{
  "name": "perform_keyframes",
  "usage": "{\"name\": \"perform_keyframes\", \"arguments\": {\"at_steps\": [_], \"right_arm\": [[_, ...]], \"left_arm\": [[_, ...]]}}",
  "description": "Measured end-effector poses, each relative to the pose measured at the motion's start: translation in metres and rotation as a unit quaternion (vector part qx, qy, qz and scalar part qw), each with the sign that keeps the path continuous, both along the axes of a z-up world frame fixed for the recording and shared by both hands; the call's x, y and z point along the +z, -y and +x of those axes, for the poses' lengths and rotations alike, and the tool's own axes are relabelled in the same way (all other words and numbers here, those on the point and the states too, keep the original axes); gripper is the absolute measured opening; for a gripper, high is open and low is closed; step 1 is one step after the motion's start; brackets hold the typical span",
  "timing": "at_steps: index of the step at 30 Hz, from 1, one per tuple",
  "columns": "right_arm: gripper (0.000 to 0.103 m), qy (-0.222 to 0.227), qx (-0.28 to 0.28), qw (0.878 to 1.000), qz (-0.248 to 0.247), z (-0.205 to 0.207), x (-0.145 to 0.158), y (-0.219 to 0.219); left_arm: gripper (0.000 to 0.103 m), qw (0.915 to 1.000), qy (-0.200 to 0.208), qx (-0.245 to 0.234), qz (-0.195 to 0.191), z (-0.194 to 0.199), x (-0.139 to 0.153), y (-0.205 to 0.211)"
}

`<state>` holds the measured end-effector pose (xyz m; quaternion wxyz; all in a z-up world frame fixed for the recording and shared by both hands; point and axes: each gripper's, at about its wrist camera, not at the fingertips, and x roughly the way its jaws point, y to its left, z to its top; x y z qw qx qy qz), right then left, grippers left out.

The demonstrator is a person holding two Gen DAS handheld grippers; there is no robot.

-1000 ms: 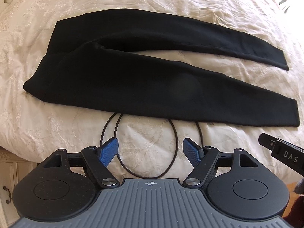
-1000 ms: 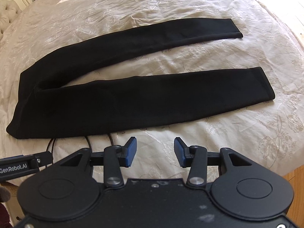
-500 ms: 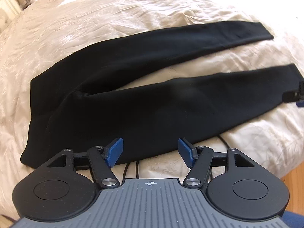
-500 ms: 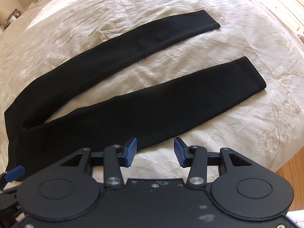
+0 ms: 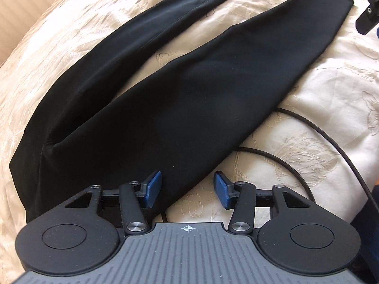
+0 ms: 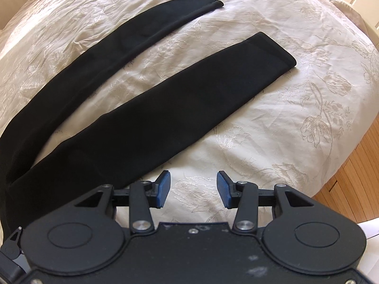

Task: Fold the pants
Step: 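Move the right gripper to a trouser leg hem and close on it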

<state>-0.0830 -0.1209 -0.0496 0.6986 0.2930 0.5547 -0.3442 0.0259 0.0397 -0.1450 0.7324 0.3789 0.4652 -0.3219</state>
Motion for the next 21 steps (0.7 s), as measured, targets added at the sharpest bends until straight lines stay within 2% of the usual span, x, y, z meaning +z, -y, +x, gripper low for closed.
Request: {"name": "perform_keyframes", "arguments": {"at_steps": [2, 3, 4, 5, 12, 16, 21], "right_arm": [[0.046, 0.004, -0.004, 1.0, 0.004, 0.0, -0.004, 0.003], [0.046, 0.006, -0.008, 1.0, 0.005, -0.001, -0.005, 0.005], [0.046, 0.012, -0.014, 1.0, 0.007, -0.002, -0.007, 0.009], [0.046, 0.016, -0.017, 1.0, 0.006, -0.003, -0.008, 0.013], [0.046, 0.047, -0.059, 0.997, 0.0, -0.011, -0.021, 0.069], [0.046, 0.069, -0.102, 0.992, 0.008, -0.018, -0.032, 0.11], [0.046, 0.066, -0.146, 0.987, 0.026, -0.023, -0.051, 0.15]], "left_arm": [[0.028, 1.0, 0.001, -0.005, -0.003, 0.004, 0.0, 0.003], [0.018, 0.9999, -0.006, -0.006, -0.01, 0.006, 0.001, 0.003], [0.011, 0.9997, -0.015, -0.004, -0.017, 0.009, 0.003, 0.004], [0.01, 0.9995, -0.02, 0.003, -0.022, 0.013, 0.005, 0.004], [0.008, 0.9968, -0.044, 0.055, -0.038, 0.023, 0.014, -0.001], [0.008, 0.9968, -0.036, 0.068, -0.022, 0.025, 0.019, -0.004], [0.008, 0.9955, -0.032, 0.089, -0.01, 0.026, 0.029, 0.006]]}}
